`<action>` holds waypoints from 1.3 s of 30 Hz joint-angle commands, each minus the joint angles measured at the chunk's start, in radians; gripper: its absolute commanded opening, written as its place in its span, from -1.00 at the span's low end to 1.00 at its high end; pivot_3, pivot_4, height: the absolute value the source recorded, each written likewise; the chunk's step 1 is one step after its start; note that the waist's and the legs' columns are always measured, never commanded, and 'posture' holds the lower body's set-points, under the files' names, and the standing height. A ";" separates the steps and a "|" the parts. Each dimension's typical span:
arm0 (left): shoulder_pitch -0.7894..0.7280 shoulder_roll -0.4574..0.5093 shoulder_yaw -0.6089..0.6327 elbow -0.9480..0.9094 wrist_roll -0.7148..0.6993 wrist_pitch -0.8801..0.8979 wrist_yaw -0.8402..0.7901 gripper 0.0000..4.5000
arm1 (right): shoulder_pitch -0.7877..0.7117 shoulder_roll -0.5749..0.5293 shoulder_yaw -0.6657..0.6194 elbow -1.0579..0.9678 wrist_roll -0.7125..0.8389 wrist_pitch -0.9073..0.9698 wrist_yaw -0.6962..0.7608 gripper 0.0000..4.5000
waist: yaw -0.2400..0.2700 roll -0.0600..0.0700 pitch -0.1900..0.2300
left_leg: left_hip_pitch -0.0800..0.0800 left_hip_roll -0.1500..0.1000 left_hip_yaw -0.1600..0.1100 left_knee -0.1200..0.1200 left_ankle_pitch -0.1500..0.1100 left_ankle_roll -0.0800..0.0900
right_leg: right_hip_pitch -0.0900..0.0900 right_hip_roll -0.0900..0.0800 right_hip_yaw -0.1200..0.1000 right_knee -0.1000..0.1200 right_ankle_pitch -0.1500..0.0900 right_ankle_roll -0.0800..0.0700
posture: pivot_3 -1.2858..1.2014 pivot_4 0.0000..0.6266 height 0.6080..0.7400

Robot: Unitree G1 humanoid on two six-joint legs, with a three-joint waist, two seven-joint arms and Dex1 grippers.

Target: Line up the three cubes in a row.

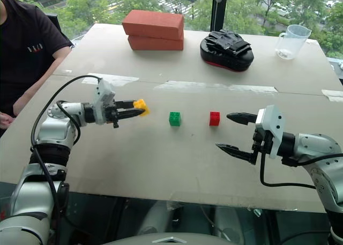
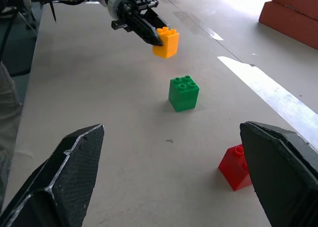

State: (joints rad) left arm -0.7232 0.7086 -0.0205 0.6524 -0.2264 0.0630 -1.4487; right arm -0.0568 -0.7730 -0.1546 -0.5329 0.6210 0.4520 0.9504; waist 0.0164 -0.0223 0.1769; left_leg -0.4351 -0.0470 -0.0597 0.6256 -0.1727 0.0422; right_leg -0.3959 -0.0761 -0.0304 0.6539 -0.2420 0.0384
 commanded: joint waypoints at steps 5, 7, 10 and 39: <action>-0.201 0.019 -0.128 0.321 0.088 -0.282 -0.166 -0.44 | 0.040 -0.008 -0.046 -0.067 -0.001 -0.022 -0.019 1.00 | -0.003 0.000 0.000 | -0.001 0.000 0.000 0.000 0.000 0.002 | 0.000 0.000 0.000 -0.001 0.000 0.001 | 0.03 -0.52 1.00; -0.232 0.015 -0.161 0.380 0.098 -0.337 -0.166 -0.44 | 0.048 -0.007 -0.051 -0.074 -0.001 -0.022 -0.025 1.00 | -0.003 0.000 0.000 | -0.002 0.000 0.000 0.000 0.000 0.002 | -0.001 0.001 0.000 -0.001 0.002 0.004 | 0.03 -0.52 1.00; -0.269 0.006 -0.187 0.449 0.106 -0.391 -0.166 -0.44 | 0.060 -0.008 -0.058 -0.084 -0.002 -0.022 -0.032 1.00 | -0.002 0.000 0.000 | -0.002 0.000 0.000 0.000 0.000 0.002 | 0.000 0.002 -0.001 -0.001 0.002 0.005 | 0.03 -0.52 1.00; -0.320 -0.069 -0.118 0.583 0.221 -0.460 -0.121 0.31 | 0.111 -0.043 -0.114 -0.134 0.033 0.006 -0.051 1.00 | -0.002 0.000 0.000 | -0.002 0.000 0.000 0.003 0.000 0.003 | 0.000 0.003 -0.004 0.001 0.002 0.005 | 0.03 -0.52 1.00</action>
State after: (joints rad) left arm -1.0285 0.6360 -0.1646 1.2385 -0.0036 -0.3959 -1.5822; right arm 0.0522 -0.8017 -0.2350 -0.6269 0.6346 0.4572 0.9039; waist 0.0140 -0.0226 0.1771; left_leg -0.4371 -0.0469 -0.0598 0.6288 -0.1730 0.0448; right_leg -0.3958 -0.0728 -0.0340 0.6548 -0.2397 0.0437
